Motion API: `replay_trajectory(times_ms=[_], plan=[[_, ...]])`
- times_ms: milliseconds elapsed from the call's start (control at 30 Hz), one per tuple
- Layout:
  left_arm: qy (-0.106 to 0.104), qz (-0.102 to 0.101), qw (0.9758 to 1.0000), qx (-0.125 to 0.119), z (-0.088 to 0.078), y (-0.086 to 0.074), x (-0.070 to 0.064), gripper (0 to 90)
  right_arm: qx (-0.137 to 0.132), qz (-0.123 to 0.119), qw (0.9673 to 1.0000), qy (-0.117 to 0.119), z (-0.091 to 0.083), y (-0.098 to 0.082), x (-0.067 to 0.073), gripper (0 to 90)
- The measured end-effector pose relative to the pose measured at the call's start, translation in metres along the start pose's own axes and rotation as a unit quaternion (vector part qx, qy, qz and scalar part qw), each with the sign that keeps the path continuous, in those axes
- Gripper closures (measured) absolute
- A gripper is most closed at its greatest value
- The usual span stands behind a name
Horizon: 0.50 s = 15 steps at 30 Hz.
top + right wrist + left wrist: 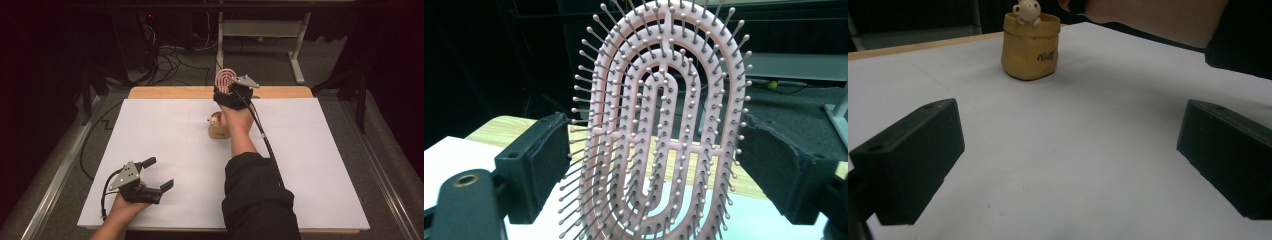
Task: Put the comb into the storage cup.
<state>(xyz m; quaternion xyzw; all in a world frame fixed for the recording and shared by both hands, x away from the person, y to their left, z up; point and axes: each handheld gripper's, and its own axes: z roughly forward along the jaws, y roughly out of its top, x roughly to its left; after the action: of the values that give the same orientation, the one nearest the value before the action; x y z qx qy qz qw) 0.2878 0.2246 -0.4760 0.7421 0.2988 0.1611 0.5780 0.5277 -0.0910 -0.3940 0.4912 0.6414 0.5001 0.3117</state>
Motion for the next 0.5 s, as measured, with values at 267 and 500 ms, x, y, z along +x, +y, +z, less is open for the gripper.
replay_trajectory(times_ms=[267, 500], plan=[[0.0, 0.002, 1.0, 0.001, 0.0004, 0.0, -0.0004, 0.0, 0.009, 0.003, 0.9999, 0.002, 0.0006, -0.0006, -0.0027, 8.6], [0.004, 0.0, 1.0, 0.003, 0.0005, 0.0001, 0.0008, 0.0, 0.019, -0.001, 0.9998, 0.006, -0.0008, -0.0008, -0.003, 0.2]])
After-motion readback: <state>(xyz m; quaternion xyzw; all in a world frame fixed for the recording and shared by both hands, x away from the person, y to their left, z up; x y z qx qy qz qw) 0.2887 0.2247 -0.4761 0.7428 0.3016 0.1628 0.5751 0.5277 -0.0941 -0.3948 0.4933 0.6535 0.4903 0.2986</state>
